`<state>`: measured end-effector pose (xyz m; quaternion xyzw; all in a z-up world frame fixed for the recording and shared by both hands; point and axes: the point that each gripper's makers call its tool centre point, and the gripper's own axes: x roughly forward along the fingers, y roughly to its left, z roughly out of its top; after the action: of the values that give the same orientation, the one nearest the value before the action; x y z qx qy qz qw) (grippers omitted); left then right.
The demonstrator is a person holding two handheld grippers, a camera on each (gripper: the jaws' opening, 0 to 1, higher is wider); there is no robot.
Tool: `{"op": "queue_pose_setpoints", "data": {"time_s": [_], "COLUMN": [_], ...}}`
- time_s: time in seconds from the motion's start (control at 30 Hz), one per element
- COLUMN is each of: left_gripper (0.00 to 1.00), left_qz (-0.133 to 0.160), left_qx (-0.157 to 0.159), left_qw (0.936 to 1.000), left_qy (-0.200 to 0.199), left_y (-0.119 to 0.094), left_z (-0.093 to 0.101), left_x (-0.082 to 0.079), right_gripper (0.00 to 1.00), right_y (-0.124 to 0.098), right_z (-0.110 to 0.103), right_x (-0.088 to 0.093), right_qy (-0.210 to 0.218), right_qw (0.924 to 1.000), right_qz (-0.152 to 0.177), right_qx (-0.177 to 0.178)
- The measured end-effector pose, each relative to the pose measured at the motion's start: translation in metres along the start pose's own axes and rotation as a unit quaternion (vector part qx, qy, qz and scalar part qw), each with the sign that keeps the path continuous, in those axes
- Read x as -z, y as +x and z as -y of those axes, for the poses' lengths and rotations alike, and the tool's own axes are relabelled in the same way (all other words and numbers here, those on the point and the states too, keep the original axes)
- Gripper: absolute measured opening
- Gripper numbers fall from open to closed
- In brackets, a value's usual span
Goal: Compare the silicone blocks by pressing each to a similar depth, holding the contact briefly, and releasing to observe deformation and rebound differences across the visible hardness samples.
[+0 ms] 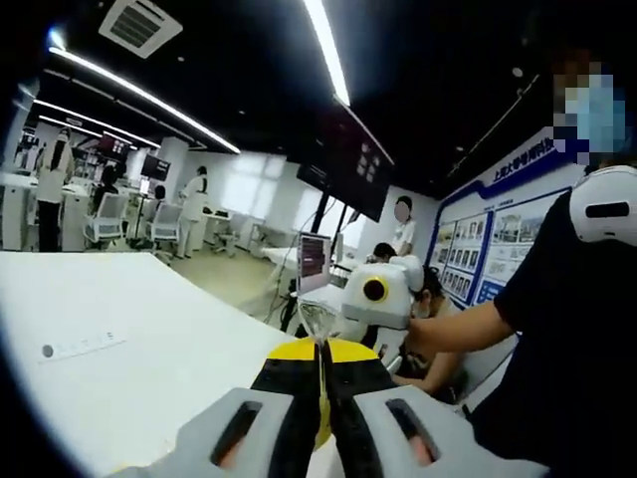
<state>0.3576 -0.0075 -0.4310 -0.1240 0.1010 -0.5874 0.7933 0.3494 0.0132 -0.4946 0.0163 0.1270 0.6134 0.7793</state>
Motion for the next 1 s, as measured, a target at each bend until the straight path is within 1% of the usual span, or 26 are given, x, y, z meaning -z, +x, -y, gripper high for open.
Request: {"op": "queue_pose_setpoints", "data": {"time_s": [0.07,0.23,0.3,0.47,0.53,0.57,0.6,0.63,0.7,0.8,0.83,0.87,0.9,0.97,1.0], "left_gripper": [0.0,0.0,0.0,0.0,0.0,0.0,0.0,0.0,0.0,0.0,0.0,0.0,0.0,0.0,0.0], "left_qz": [-0.002,-0.002,-0.001,0.003,0.002,0.008,0.012,0.01,0.01,0.006,0.006,0.005,0.004,0.002,0.001], "left_qx": [-0.003,-0.006,-0.007,-0.008,-0.008,-0.007,-0.008,-0.008,-0.01,-0.008,-0.008,-0.009,-0.009,-0.008,-0.007], "left_qw": [1.0,1.0,1.0,1.0,0.9998,0.9995,0.9994,0.9994,0.9993,0.9981,0.9981,0.998,0.9978,0.9974,0.9974], "left_qy": [0.002,0.004,0.006,-0.004,-0.019,-0.032,-0.032,-0.033,-0.034,-0.061,-0.061,-0.062,-0.066,-0.071,-0.072], "left_y": [0.0,0.001,0.002,0.006,0.008,0.008,0.008,0.009,0.01,0.013,0.013,0.014,0.015,0.017,0.019], "left_z": [-0.002,-0.006,-0.007,-0.009,-0.01,-0.01,-0.011,-0.011,-0.011,-0.01,-0.01,-0.011,-0.011,-0.011,-0.01], "left_x": [0.0,0.0,-0.002,-0.003,-0.004,-0.005,-0.007,-0.006,-0.006,-0.004,-0.003,-0.002,-0.001,0.001,0.002], "right_gripper": [0.08,0.08,0.08,0.11,0.13,0.14,0.15,0.16,0.18,0.23,0.24,0.26,0.27,0.31,0.35], "right_y": [0.001,0.001,0.001,-0.001,-0.002,-0.003,-0.003,-0.004,-0.004,-0.005,-0.006,-0.007,-0.008,-0.008,-0.008], "right_z": [0.0,0.003,0.006,0.011,0.013,0.014,0.015,0.015,0.017,0.019,0.019,0.019,0.019,0.018,0.018], "right_x": [0.001,0.001,0.0,-0.002,-0.002,-0.003,-0.004,-0.004,-0.003,0.001,0.002,0.001,0.0,0.001,0.003], "right_qy": [0.014,0.01,0.001,-0.003,-0.003,0.001,0.009,0.012,-0.004,0.004,0.008,0.02,0.023,0.015,0.009], "right_qw": [0.9998,0.9998,0.9999,1.0,1.0,1.0,0.9999,0.9999,0.9999,0.9998,0.9998,0.9994,0.9993,0.9994,0.9996], "right_qz": [-0.008,-0.012,-0.01,-0.005,0.0,0.007,0.006,0.004,0.008,0.012,0.016,0.025,0.026,0.028,0.024], "right_qx": [-0.008,-0.01,-0.006,-0.001,0.0,0.005,0.003,0.003,0.008,0.013,0.012,0.01,0.01,0.014,0.015]}}
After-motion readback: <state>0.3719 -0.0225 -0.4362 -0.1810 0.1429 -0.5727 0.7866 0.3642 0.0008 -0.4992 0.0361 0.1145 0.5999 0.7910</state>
